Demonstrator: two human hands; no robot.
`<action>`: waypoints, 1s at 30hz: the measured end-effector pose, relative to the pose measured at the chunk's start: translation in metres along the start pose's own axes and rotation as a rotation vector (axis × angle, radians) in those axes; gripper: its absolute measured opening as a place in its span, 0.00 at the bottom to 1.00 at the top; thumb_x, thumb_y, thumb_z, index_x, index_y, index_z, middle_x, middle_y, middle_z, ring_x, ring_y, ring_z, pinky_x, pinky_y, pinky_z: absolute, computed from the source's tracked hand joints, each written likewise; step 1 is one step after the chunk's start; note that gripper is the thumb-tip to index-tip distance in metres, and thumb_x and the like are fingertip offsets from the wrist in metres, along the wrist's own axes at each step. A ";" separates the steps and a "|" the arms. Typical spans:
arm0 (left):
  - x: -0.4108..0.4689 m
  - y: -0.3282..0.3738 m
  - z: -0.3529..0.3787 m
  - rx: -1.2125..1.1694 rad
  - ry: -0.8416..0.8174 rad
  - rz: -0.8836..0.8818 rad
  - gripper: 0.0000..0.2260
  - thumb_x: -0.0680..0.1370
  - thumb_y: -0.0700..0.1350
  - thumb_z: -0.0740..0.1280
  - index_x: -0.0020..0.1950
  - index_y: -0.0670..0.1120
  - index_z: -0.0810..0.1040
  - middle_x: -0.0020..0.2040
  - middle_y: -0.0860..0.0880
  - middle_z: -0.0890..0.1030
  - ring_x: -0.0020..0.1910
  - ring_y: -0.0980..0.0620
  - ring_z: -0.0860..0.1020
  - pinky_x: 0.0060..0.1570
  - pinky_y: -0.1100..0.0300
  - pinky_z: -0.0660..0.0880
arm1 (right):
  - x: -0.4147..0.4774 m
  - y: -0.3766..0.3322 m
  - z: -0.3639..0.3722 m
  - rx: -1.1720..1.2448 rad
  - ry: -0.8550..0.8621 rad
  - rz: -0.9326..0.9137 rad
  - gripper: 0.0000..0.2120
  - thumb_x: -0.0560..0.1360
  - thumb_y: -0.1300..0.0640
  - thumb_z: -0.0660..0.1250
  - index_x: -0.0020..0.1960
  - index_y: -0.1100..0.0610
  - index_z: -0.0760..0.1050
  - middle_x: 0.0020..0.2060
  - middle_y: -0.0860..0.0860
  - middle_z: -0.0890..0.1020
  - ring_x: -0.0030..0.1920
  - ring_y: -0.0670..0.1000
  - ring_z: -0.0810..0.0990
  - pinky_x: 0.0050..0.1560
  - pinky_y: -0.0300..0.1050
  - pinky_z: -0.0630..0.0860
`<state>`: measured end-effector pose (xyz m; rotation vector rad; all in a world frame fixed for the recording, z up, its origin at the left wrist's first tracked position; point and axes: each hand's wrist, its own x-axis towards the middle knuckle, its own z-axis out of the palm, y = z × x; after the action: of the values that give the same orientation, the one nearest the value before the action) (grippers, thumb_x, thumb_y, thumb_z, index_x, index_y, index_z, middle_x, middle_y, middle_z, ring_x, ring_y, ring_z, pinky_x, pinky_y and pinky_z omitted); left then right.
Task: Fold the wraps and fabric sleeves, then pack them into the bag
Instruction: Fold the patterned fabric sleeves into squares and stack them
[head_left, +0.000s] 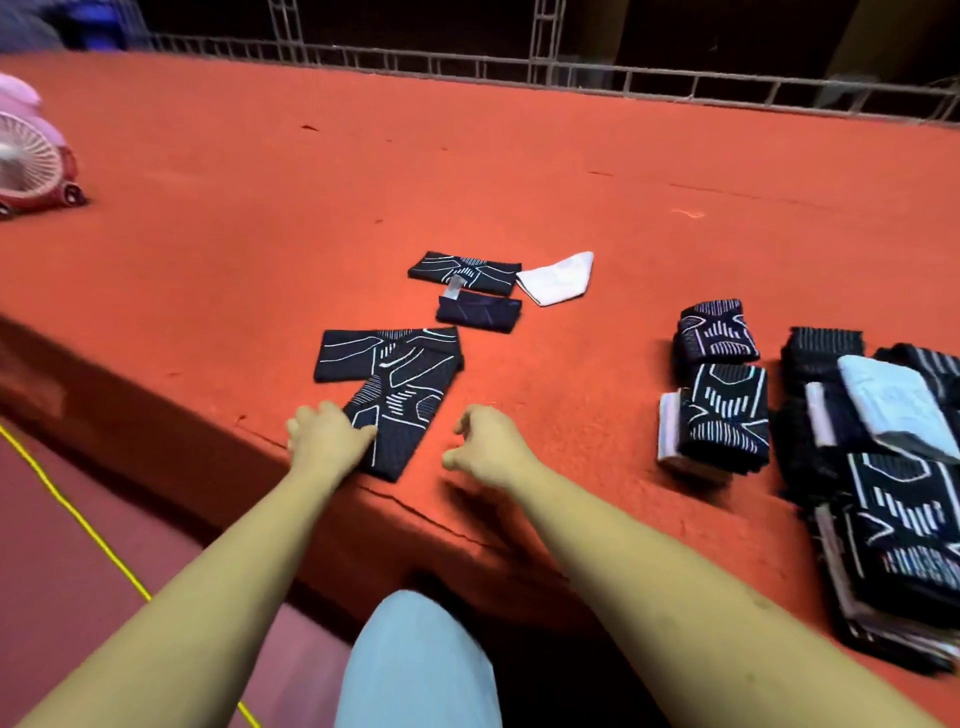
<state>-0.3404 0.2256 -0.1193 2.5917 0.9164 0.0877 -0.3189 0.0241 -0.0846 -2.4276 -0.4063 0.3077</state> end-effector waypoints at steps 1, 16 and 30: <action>-0.003 0.001 0.000 0.010 0.030 -0.033 0.28 0.74 0.59 0.71 0.64 0.39 0.73 0.65 0.35 0.71 0.66 0.35 0.68 0.66 0.47 0.65 | 0.000 0.004 0.004 -0.004 -0.002 0.001 0.17 0.67 0.59 0.74 0.54 0.63 0.76 0.48 0.62 0.82 0.51 0.60 0.79 0.49 0.48 0.72; -0.056 0.082 -0.033 -1.446 -0.654 0.087 0.08 0.80 0.35 0.64 0.42 0.44 0.71 0.41 0.40 0.80 0.38 0.48 0.81 0.39 0.55 0.81 | -0.028 0.048 -0.033 0.237 0.237 -0.335 0.19 0.71 0.64 0.72 0.61 0.53 0.81 0.57 0.51 0.75 0.58 0.46 0.74 0.64 0.30 0.65; -0.091 0.142 -0.015 -1.420 -0.686 0.466 0.10 0.80 0.32 0.63 0.52 0.47 0.73 0.42 0.52 0.81 0.40 0.55 0.77 0.40 0.64 0.73 | -0.073 0.089 -0.112 0.152 0.530 -0.492 0.16 0.70 0.71 0.68 0.55 0.60 0.81 0.57 0.52 0.80 0.58 0.44 0.77 0.58 0.31 0.70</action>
<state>-0.3305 0.0741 -0.0455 1.2470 -0.1036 -0.0301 -0.3322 -0.1318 -0.0472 -2.0674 -0.6819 -0.4892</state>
